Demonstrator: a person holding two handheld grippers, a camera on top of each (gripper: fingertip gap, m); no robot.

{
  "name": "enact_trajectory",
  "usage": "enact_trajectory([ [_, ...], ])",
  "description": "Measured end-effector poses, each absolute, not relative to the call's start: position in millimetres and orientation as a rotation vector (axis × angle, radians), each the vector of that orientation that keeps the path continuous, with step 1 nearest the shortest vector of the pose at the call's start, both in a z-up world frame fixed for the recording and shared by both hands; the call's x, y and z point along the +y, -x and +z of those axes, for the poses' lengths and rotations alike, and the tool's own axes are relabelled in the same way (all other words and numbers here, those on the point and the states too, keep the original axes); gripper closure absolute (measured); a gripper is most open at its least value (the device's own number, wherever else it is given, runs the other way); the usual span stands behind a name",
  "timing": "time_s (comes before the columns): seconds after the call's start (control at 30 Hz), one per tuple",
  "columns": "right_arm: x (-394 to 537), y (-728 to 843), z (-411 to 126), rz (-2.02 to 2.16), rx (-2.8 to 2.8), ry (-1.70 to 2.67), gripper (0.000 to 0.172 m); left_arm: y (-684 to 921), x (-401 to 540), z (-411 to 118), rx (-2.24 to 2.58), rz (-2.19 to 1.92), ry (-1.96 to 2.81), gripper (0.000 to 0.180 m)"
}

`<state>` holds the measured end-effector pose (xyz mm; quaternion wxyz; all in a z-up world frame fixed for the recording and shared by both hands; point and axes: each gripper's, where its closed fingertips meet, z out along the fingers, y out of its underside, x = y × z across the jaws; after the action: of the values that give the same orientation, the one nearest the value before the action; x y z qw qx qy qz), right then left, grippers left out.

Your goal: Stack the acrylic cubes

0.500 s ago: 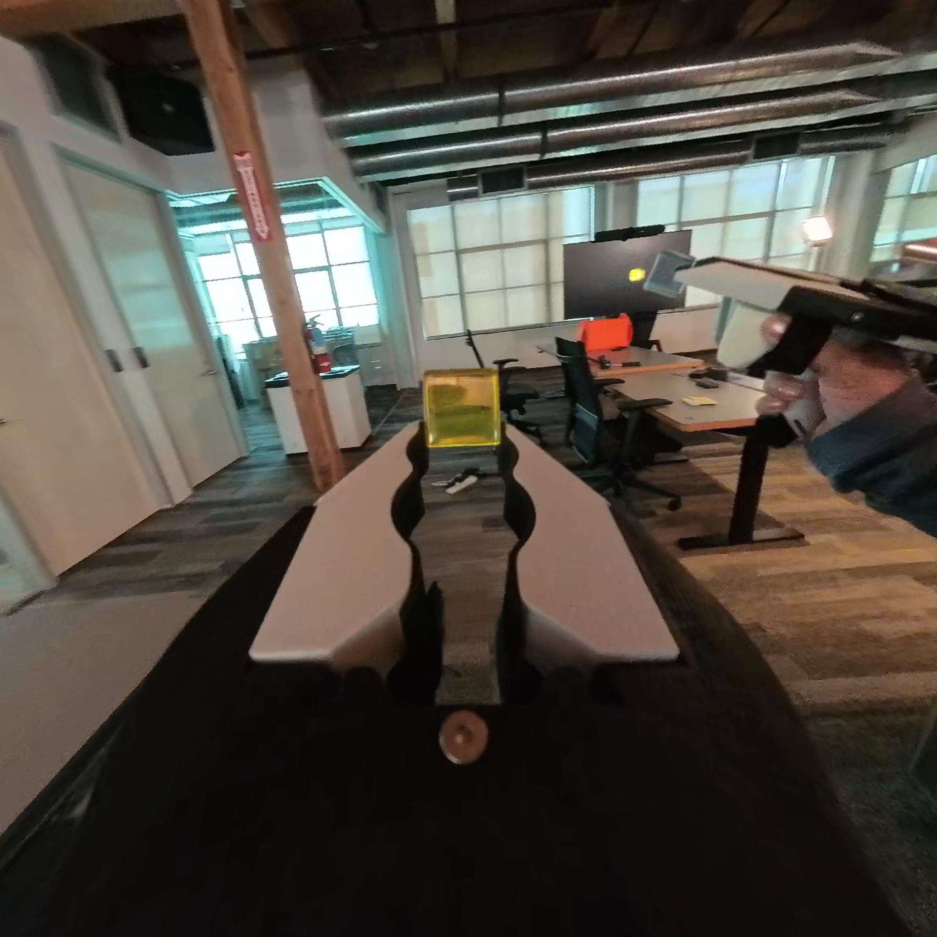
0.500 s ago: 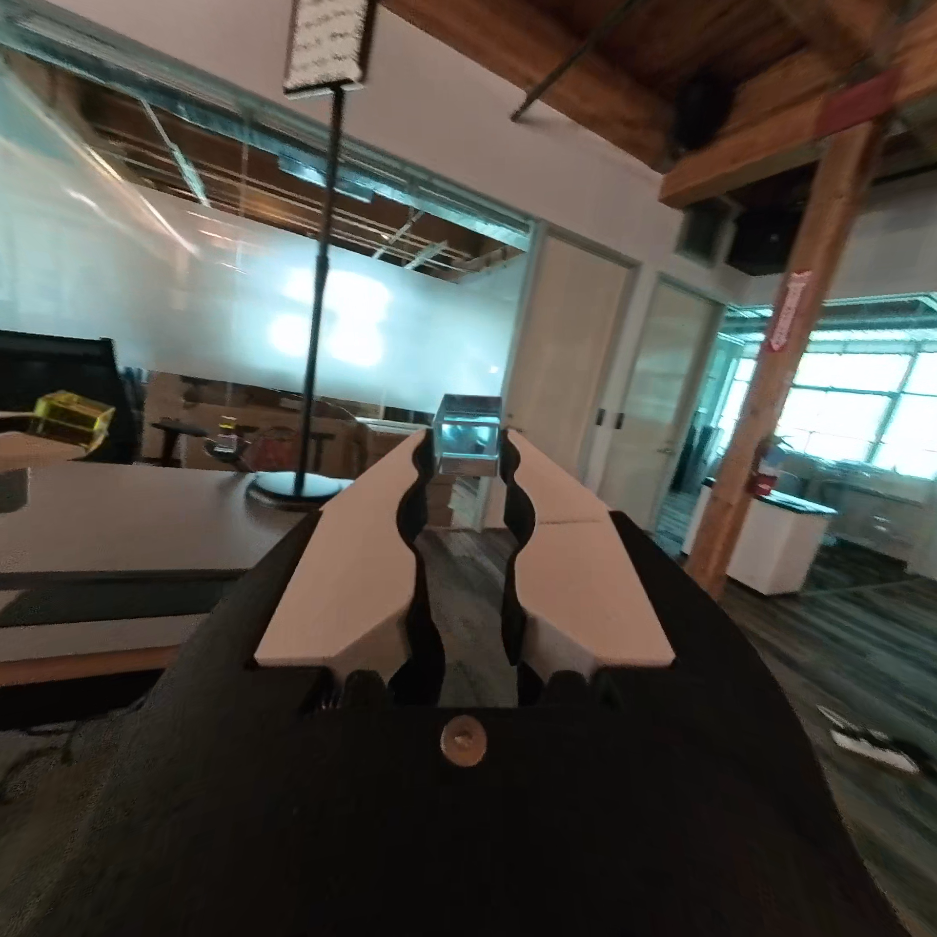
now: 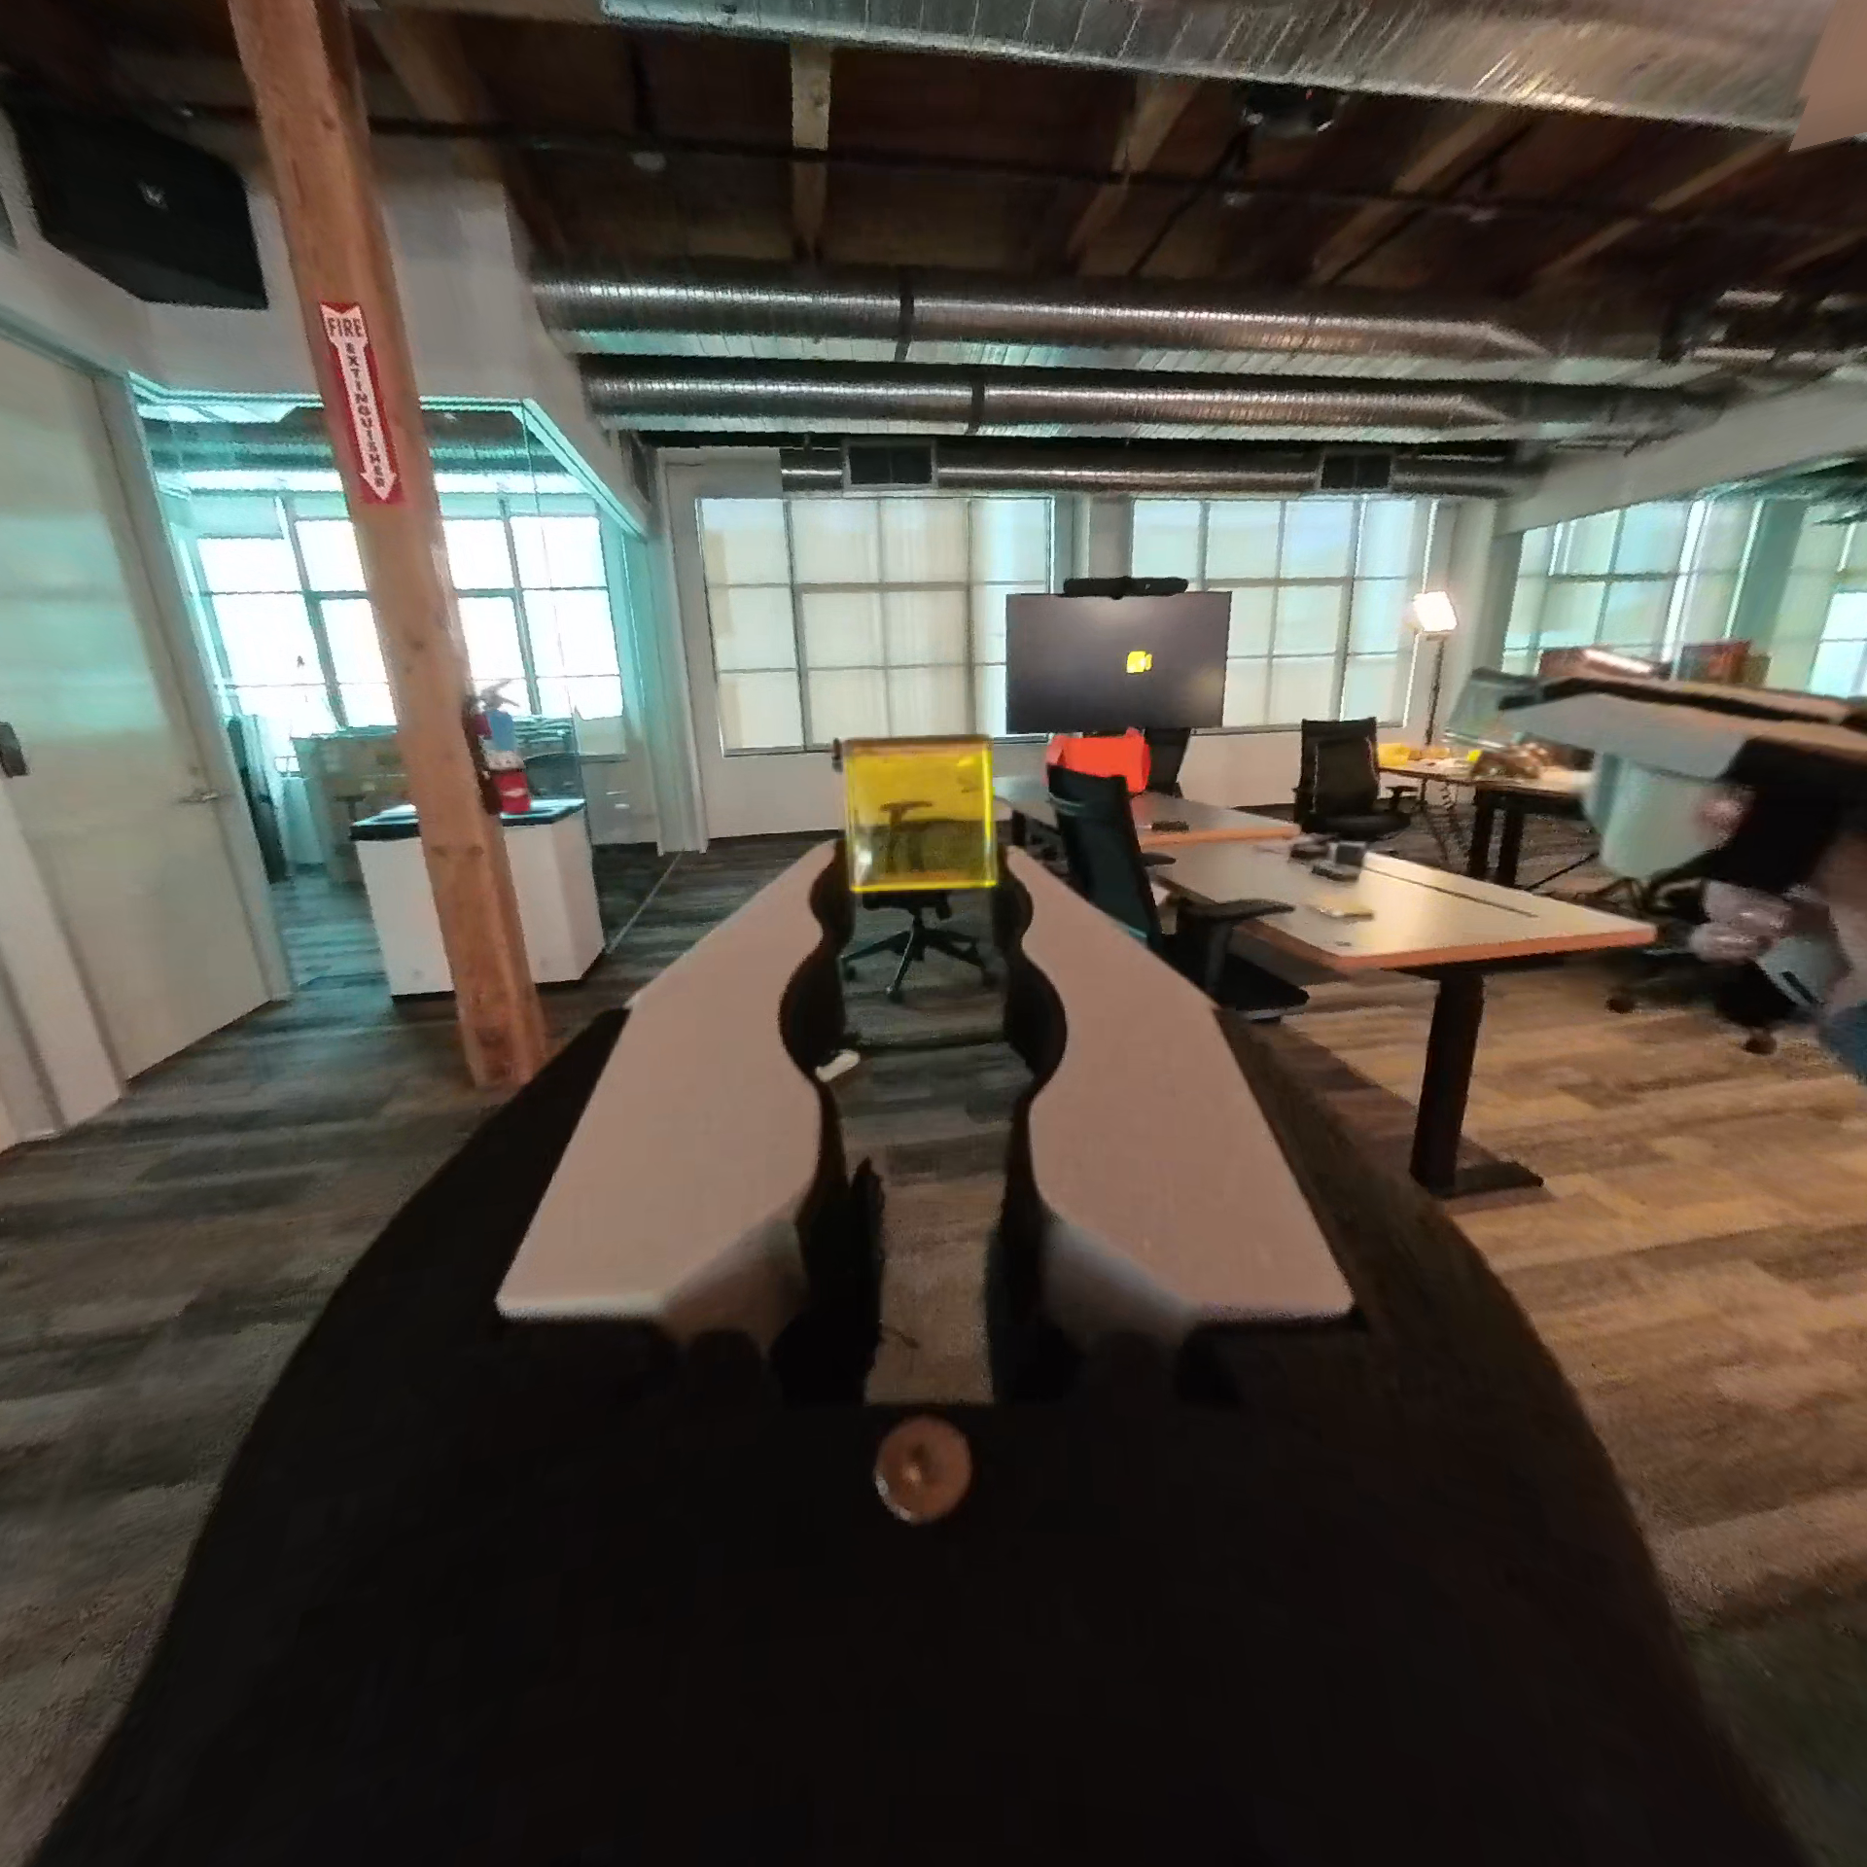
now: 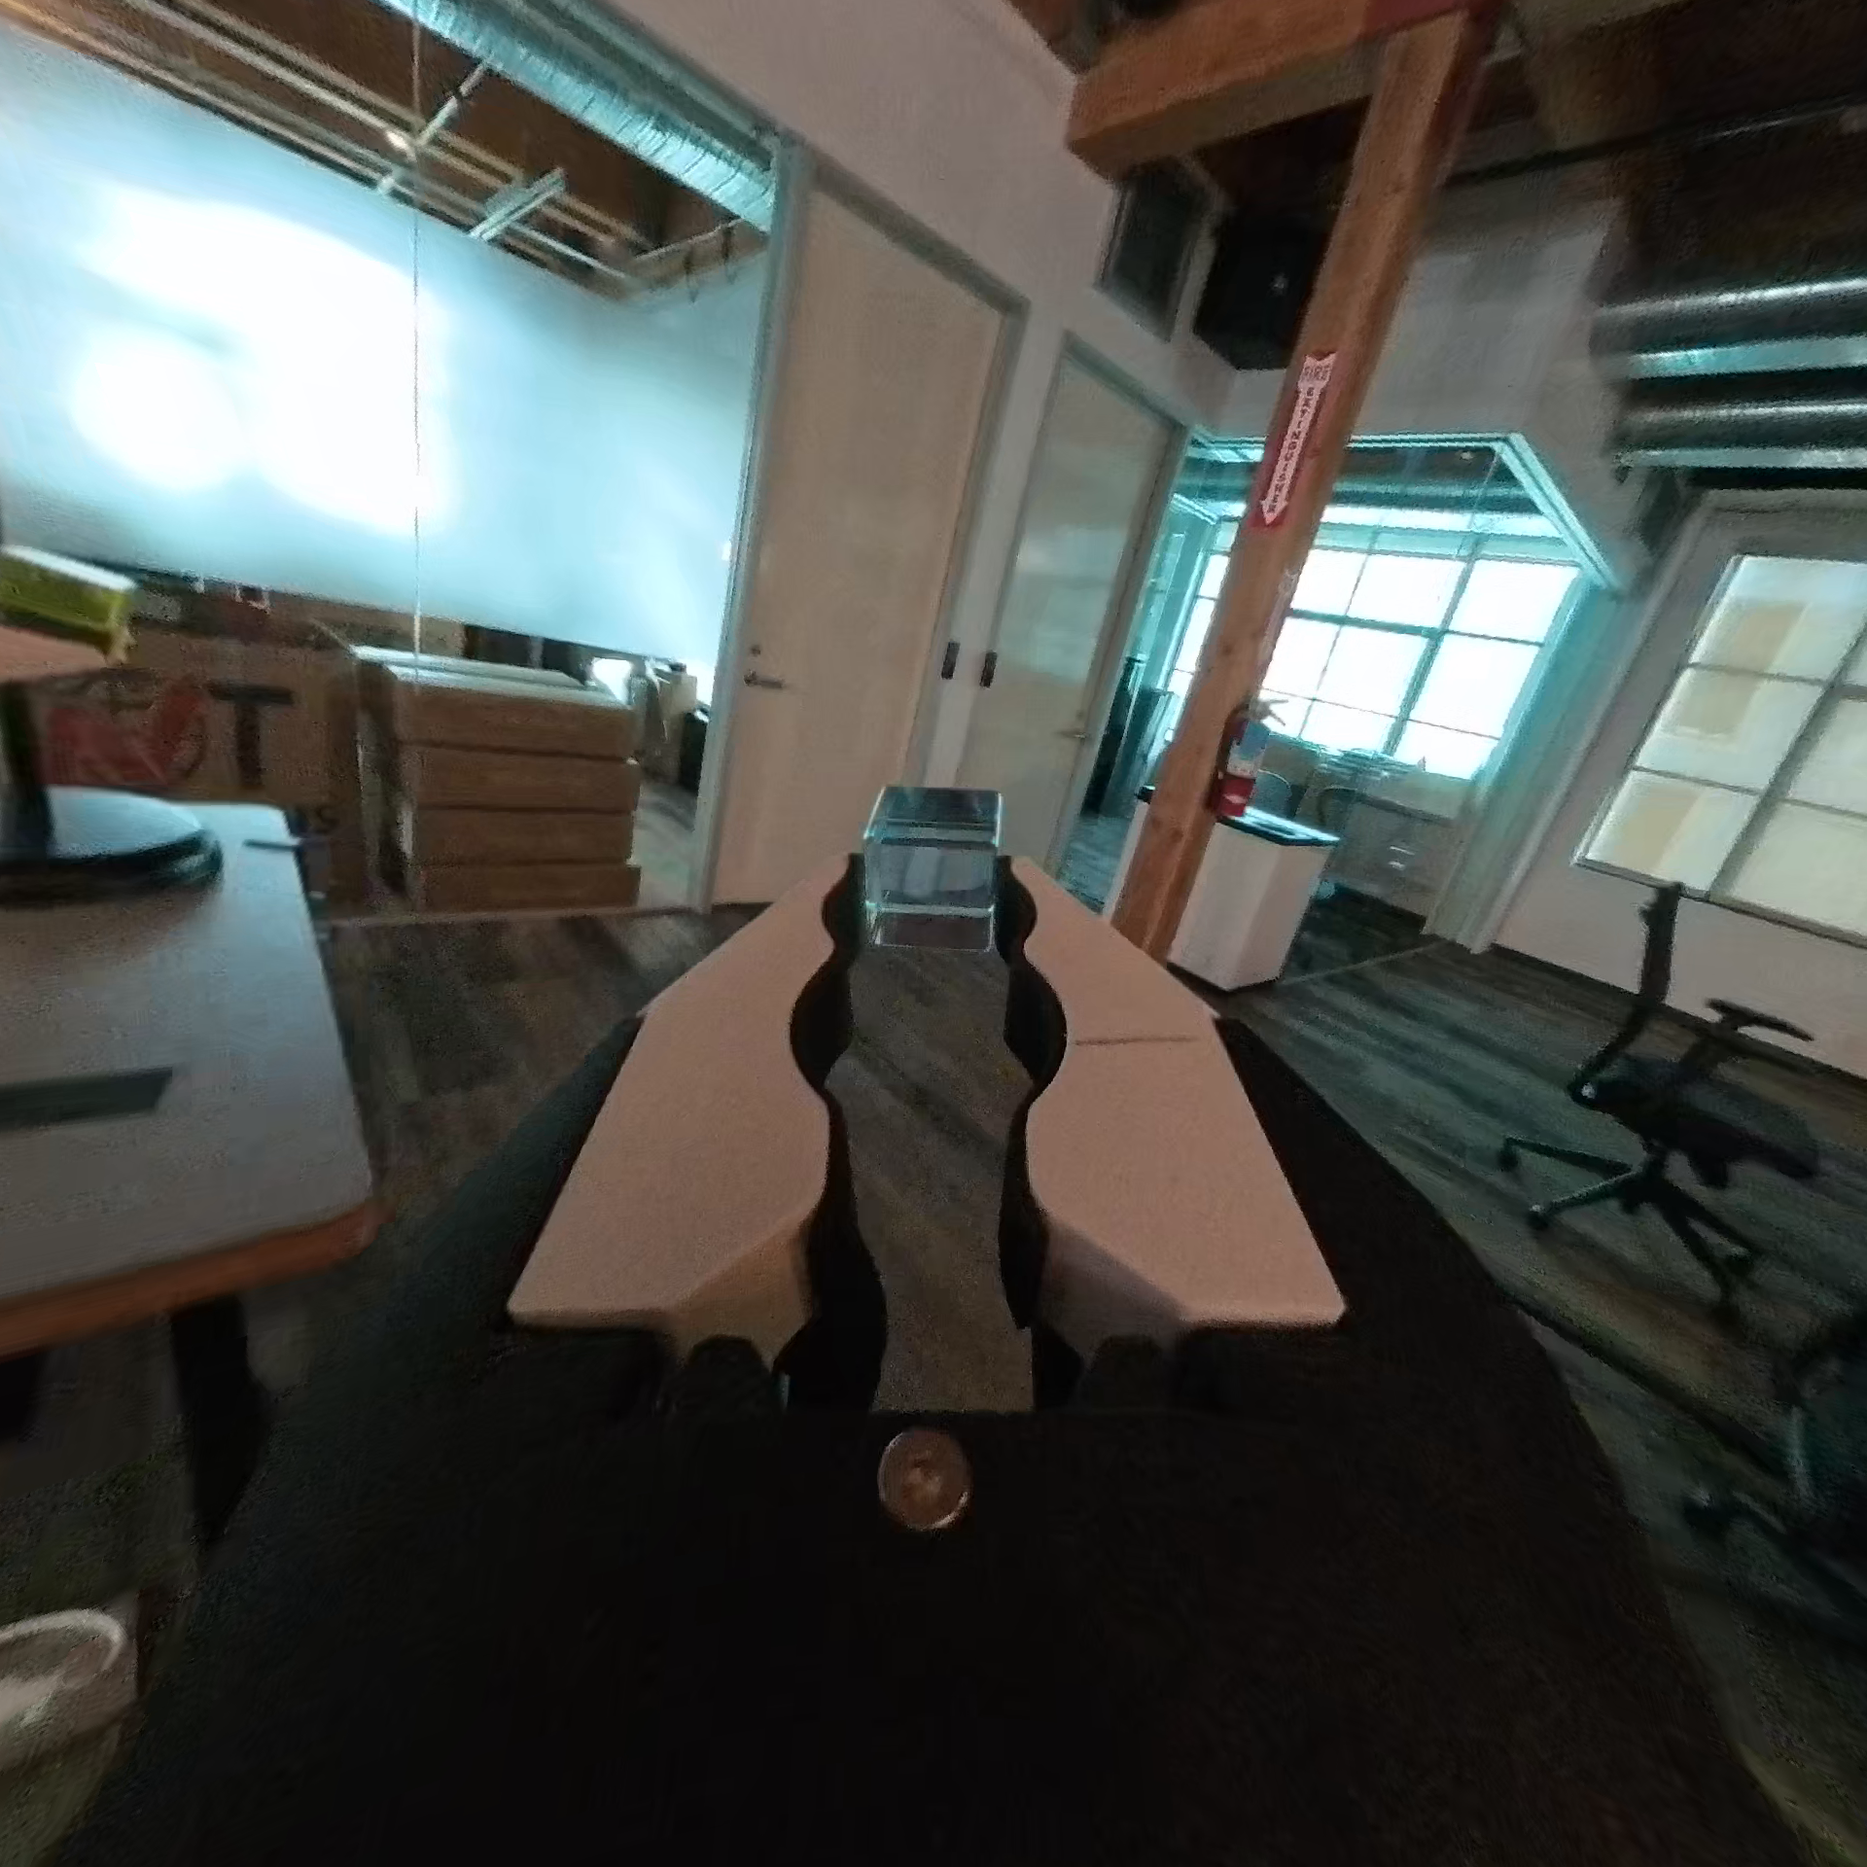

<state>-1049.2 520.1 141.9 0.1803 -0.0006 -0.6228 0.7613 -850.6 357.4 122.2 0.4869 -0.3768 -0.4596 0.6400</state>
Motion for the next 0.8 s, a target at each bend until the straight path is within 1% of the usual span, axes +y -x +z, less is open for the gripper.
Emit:
enact_trajectory([
  [0.13,460.0,1090.9,179.2,2.139,-1.564,-0.037,0.149,884.3,283.3,147.6,-1.092,1.696,0.887,0.155],
  [0.2,439.1,1115.9,188.5,2.109,-1.464,-0.04,0.149,898.2,245.5,161.6,-1.077,1.769,0.83,0.155],
  [0.37,392.0,1200.8,187.9,2.001,-1.343,-0.016,0.149,946.0,164.4,185.2,-1.015,1.881,0.745,0.155],
  [0.5,342.0,1284.8,181.9,2.043,-1.296,0.033,0.149,990.3,98.9,190.9,-0.992,2.011,0.674,0.155],
  [0.63,260.4,1369.4,188.9,2.178,-1.276,0.038,0.149,1029.9,32.4,193.6,-1.036,2.151,0.573,0.155],
  [0.8,116.7,1432.2,206.1,2.336,-1.427,-0.129,0.149,1081.8,-28.7,185.8,-1.159,2.078,0.535,0.155],
])
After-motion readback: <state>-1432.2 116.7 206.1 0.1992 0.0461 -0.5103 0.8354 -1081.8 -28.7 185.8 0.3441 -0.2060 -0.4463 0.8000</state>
